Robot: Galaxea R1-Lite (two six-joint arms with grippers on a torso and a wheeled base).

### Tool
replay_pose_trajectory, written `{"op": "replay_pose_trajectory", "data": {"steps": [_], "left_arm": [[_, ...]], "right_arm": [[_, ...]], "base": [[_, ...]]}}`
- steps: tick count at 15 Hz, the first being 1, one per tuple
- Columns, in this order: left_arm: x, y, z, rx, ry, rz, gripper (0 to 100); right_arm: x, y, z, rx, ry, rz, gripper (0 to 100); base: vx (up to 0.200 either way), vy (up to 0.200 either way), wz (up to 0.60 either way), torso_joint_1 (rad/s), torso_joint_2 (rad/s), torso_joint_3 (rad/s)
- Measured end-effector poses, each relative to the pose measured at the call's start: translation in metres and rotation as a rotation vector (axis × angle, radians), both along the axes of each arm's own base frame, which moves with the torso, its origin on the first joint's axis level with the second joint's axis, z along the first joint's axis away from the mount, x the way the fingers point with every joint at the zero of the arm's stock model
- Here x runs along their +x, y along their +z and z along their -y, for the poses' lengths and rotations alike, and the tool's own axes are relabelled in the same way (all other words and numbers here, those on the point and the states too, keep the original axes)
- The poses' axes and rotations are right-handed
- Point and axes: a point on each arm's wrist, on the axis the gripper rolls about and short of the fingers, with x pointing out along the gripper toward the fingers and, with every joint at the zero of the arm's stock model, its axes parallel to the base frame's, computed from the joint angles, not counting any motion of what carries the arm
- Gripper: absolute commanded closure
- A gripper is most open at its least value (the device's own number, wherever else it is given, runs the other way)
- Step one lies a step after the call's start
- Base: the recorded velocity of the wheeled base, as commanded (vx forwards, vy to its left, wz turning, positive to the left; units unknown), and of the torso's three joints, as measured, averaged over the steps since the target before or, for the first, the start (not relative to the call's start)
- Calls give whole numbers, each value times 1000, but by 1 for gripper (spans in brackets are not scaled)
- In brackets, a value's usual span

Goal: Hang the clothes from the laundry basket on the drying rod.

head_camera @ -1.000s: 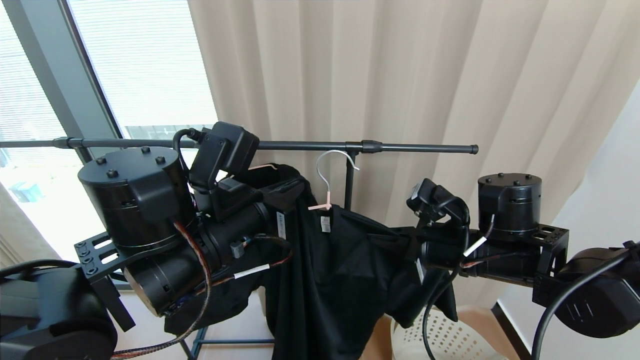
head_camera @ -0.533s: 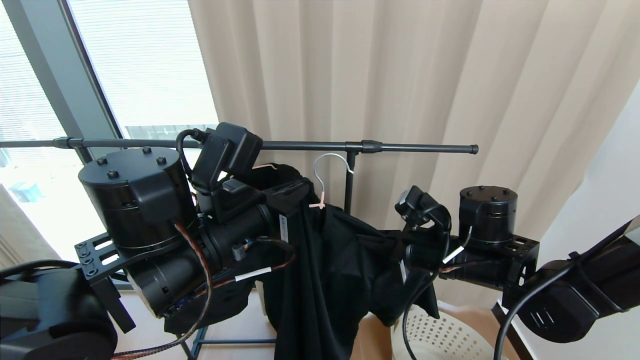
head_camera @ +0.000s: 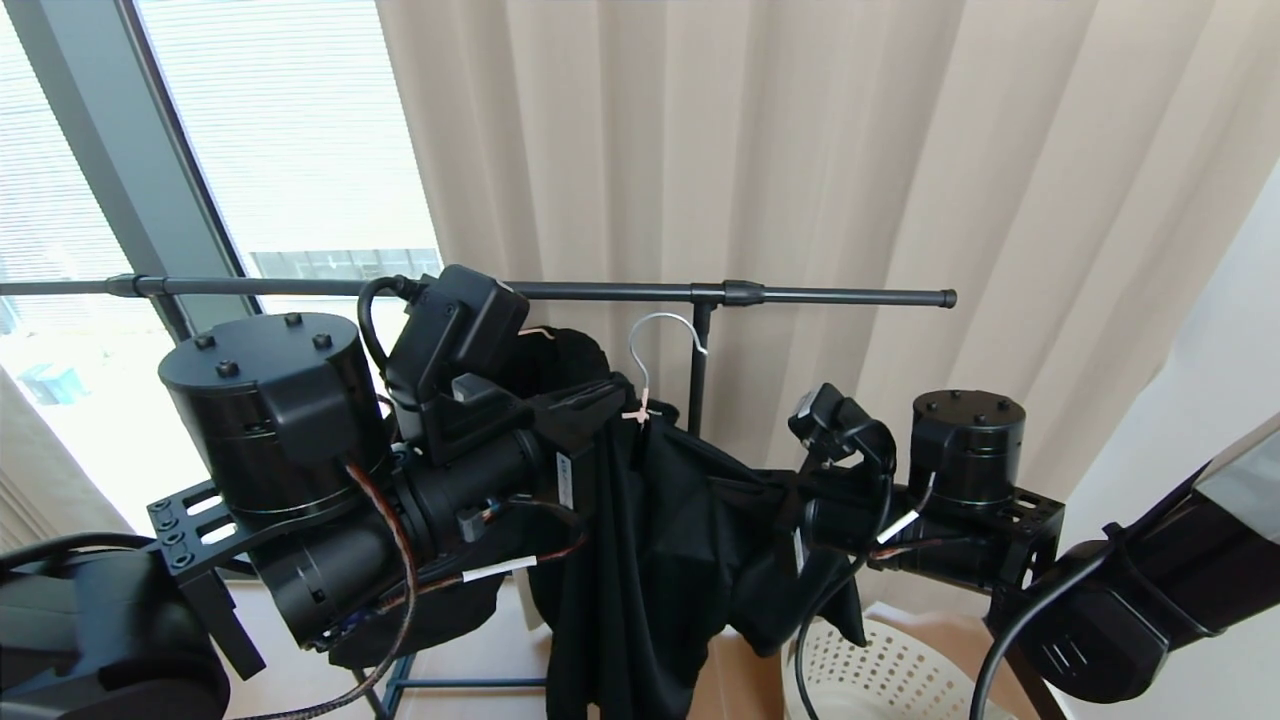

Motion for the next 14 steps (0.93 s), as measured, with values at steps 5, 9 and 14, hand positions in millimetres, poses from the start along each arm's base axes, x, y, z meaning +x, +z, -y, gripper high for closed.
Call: {"op": "replay_pose_trajectory", "data": {"steps": [5,9,14], "left_arm": [[0,-1,-7,-8,5,7,0],[-3,0,-10,-13,-16,11,0],[-5,1,-19,-14,6,15,0]], "right_arm": [[-1,2,1,3,-2,6,100],[-2,5,2,8,3,12,100],[3,7,8,12,-20,20,100]], "base": [[0,0,0,0,0,0],[0,0,0,0,0,0],[0,0,0,0,0,0]]}}
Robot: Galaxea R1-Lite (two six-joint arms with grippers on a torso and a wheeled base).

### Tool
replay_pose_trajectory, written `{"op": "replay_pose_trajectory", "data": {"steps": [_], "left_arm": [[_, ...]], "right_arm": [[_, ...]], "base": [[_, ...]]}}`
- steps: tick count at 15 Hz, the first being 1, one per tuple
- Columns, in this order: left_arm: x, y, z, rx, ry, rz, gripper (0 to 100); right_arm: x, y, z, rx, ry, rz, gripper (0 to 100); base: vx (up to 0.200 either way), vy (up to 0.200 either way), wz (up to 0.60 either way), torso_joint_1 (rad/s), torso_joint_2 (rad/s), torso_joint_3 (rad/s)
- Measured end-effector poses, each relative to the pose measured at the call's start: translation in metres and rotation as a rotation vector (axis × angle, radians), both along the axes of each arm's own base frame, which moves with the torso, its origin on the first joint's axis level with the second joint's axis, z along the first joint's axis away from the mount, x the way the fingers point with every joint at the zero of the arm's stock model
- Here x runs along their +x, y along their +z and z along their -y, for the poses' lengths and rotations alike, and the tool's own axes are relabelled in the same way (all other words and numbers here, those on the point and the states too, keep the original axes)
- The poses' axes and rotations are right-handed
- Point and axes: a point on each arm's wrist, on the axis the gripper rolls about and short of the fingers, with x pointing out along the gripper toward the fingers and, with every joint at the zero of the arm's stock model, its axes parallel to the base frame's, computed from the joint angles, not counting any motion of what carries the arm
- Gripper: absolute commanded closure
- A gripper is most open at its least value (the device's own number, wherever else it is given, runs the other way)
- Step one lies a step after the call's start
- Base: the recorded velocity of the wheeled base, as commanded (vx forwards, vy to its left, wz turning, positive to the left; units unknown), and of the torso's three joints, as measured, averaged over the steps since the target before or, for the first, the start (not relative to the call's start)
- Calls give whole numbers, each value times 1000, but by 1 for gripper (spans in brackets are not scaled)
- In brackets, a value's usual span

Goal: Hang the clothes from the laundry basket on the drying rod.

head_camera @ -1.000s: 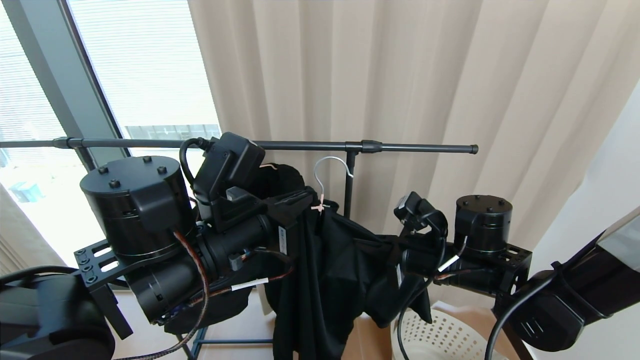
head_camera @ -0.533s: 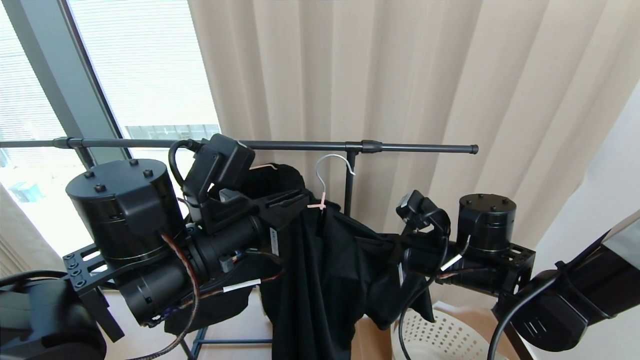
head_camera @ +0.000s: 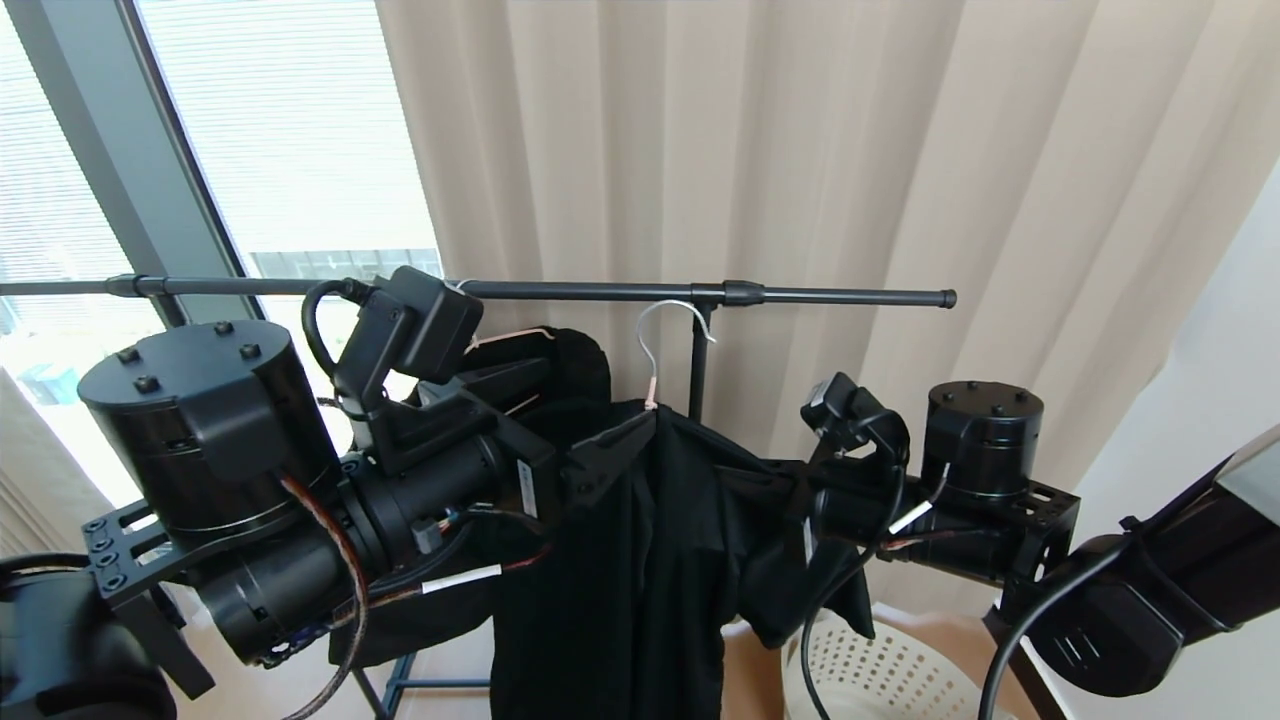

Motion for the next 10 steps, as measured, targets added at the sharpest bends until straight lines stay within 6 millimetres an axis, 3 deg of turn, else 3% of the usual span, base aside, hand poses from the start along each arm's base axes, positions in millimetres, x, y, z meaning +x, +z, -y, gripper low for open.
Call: {"op": "replay_pose_trajectory", "data": {"steps": [4,10], "left_arm": [[17,0,-30,-5,97,-4,0],[16,0,-96,-20,-93,-15,0]], "right_arm": [[10,1,18,-2,-6,17,100],[21,-1,48,-33,31,78,100]], "base": [[0,0,0,0,0,0],[0,0,0,0,0,0]]}}
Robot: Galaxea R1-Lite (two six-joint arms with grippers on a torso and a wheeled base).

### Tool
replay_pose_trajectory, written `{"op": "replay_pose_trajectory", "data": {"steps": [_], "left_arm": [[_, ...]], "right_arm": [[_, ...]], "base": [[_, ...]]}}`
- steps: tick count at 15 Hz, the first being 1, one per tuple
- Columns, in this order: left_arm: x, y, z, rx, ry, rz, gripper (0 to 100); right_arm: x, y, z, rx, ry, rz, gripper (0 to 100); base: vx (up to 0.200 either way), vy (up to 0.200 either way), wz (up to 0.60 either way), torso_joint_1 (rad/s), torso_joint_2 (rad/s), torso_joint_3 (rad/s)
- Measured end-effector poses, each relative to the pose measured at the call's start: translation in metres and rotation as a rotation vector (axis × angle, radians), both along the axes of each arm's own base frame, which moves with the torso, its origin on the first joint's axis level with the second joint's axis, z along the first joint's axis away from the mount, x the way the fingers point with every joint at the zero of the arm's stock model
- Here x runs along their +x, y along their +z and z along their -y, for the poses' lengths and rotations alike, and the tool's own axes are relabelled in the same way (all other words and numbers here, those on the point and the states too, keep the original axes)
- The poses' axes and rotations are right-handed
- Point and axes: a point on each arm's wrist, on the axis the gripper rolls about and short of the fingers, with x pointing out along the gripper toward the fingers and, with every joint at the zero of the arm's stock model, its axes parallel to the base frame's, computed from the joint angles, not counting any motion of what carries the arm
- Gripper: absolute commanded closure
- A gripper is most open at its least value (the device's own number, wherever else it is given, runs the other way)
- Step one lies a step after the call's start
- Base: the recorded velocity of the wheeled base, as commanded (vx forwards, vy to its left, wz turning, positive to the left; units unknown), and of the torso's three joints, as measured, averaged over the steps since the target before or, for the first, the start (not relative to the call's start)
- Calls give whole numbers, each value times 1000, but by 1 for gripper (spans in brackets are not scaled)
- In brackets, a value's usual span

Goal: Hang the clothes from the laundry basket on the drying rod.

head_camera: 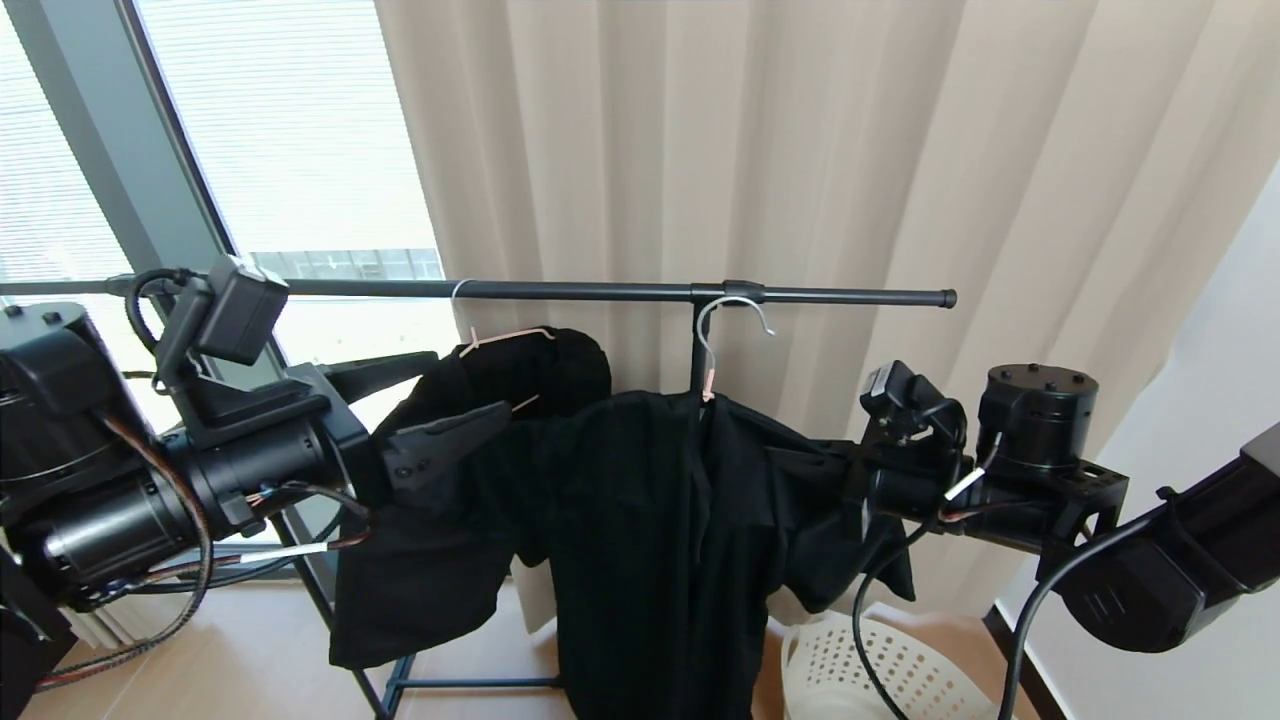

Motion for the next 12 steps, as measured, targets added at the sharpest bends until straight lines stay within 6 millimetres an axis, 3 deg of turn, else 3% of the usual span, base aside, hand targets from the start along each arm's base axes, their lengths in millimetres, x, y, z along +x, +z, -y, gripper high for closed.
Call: {"op": "replay_pose_trajectory", "data": {"steps": [5,12], "left_arm": [[-1,-17,-36,-9,-169,-62,0],[7,-46,-39,-23,-200,-55,0]], "right_arm": [[0,-4,13,-1,45,-1,100],[-5,3,25,33,120,5,100]], "base": [[0,0,0,0,0,0],[0,0,0,0,0,0]]}}
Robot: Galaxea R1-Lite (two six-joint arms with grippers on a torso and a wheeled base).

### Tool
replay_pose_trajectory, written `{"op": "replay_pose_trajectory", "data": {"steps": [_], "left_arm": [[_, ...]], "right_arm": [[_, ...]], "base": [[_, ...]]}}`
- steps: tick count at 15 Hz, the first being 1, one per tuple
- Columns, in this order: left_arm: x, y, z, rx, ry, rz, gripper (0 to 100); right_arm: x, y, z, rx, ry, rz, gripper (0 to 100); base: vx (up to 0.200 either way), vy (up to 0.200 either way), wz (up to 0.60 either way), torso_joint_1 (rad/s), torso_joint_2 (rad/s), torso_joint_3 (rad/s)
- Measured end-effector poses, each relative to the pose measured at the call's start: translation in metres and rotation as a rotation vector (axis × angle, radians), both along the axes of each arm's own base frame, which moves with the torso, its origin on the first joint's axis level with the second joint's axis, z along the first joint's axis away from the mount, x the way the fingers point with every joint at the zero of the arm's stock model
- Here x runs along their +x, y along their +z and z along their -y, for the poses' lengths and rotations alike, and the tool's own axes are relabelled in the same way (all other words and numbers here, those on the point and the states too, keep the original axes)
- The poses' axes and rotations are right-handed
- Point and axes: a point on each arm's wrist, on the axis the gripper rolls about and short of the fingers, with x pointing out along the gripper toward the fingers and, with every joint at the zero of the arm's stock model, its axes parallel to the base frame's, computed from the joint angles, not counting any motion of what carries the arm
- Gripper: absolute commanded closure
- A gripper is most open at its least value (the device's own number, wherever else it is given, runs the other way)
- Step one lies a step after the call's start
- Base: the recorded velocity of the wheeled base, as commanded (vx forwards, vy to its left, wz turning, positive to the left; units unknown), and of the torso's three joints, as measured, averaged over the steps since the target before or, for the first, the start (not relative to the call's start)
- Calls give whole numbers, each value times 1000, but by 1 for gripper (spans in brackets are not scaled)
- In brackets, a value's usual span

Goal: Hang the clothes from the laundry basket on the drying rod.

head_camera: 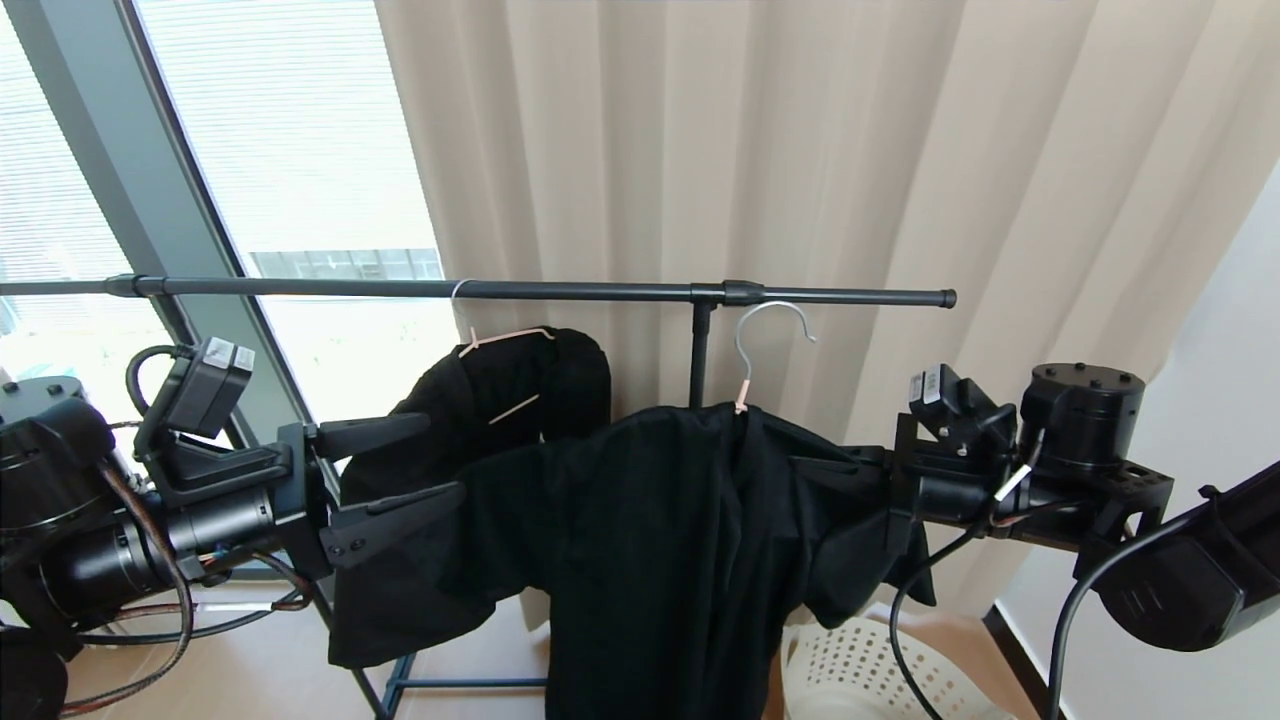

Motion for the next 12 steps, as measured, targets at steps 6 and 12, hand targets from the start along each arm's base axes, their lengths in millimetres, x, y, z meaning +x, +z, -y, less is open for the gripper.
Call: {"op": "replay_pose_trajectory", "data": {"steps": [6,12], "left_arm": [[2,-27,1,9,-2,-104,0],[14,-49,5,11,-10,-138,0]], "right_arm": [[-2,2,0,0,1,5,100],[-6,7,0,3,3,16,100]], "base": [[0,0,0,0,0,0],[0,0,0,0,0,0]]}}
